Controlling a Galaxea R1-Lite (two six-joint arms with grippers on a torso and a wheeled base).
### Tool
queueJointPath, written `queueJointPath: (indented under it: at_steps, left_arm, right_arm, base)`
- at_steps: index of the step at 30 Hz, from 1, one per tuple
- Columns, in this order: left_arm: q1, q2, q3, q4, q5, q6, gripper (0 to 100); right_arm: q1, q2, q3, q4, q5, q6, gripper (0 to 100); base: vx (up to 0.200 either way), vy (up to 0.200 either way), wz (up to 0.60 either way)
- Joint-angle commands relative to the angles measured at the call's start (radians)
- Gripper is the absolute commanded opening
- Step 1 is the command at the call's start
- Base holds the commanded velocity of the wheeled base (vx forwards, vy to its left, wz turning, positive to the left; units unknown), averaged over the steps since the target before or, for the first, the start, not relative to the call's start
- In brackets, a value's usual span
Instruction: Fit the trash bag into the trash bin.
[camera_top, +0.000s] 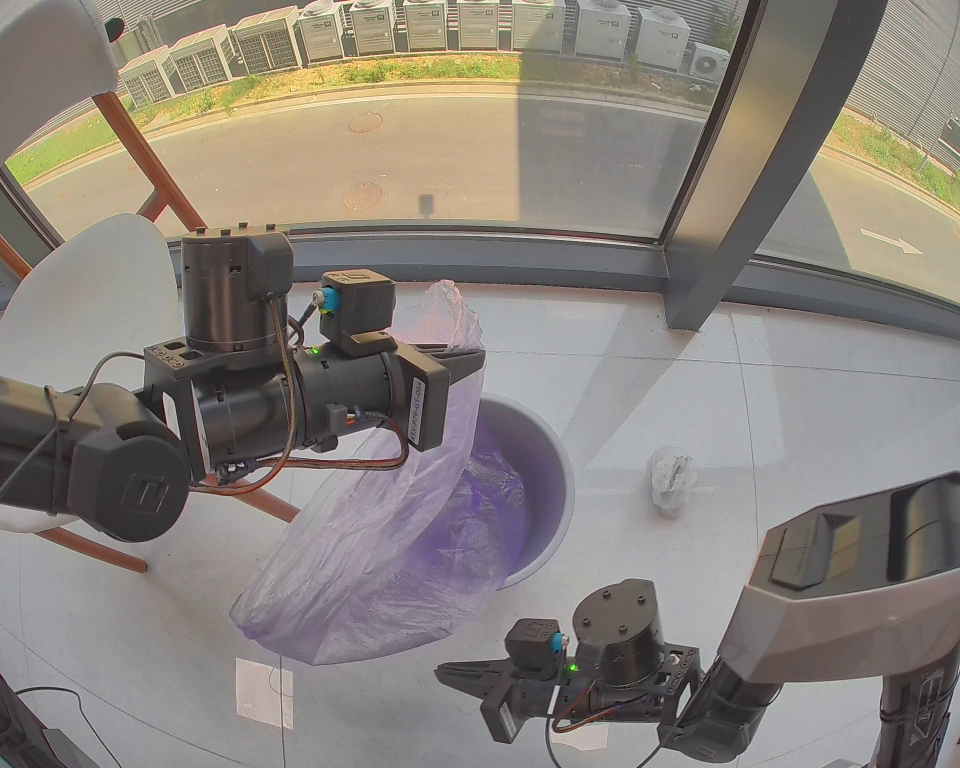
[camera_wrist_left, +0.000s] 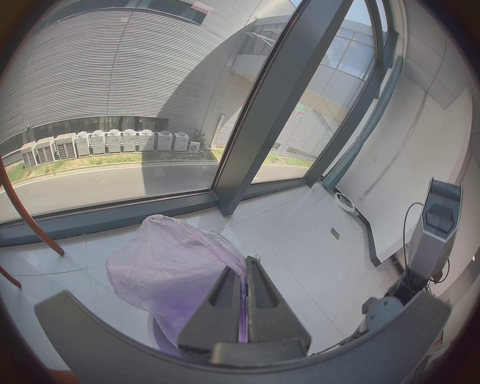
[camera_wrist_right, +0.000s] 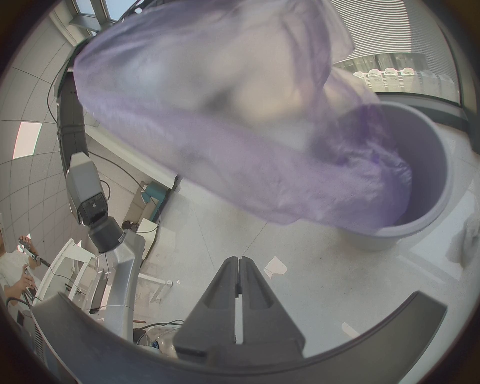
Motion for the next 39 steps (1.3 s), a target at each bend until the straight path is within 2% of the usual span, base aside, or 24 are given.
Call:
queueJointPath:
  at_steps: [1,8,11,18,30,34,39]
  left_arm:
    - [0.0,0.009,-0.001,-0.009,0.001,-0.007,0]
    - [0.0,0.012,-0.001,-0.009,0.001,-0.007,0]
    - [0.0,0.012,0.0,-0.009,0.001,-0.007,0]
    - [0.0,0.012,0.002,-0.009,0.001,-0.007,0]
    - [0.0,0.011,0.005,-0.009,-0.001,-0.007,0]
    - [0.0,0.012,0.006,-0.009,0.001,-0.005,0]
    - [0.0,0.012,0.023,-0.007,-0.002,0.003,0]
  right_arm:
    - [0.029,0.078,-0.07,-0.005,0.0,0.002,0]
    - [0.014,0.119,-0.254,-0.017,-0.028,0.013,0]
    - [0.006,0.133,-0.329,-0.02,-0.045,0.056,0]
    - [-0.081,0.2,-0.521,-0.022,-0.138,0.067,0]
    - [-0.213,0.22,-0.561,-0.008,-0.154,0.056,0]
    - [-0.196,0.208,-0.527,-0.006,-0.195,0.058,0]
    - [-0.084,0.168,-0.436,-0.006,-0.21,0.061,0]
  base:
    - [0.0,0.0,0.0]
    - [0.0,0.0,0.0]
    - [0.0,0.0,0.0]
    - [0.0,0.0,0.0]
    - [0.0,0.0,0.0]
    - [0.0,0.0,0.0]
    - [0.0,0.0,0.0]
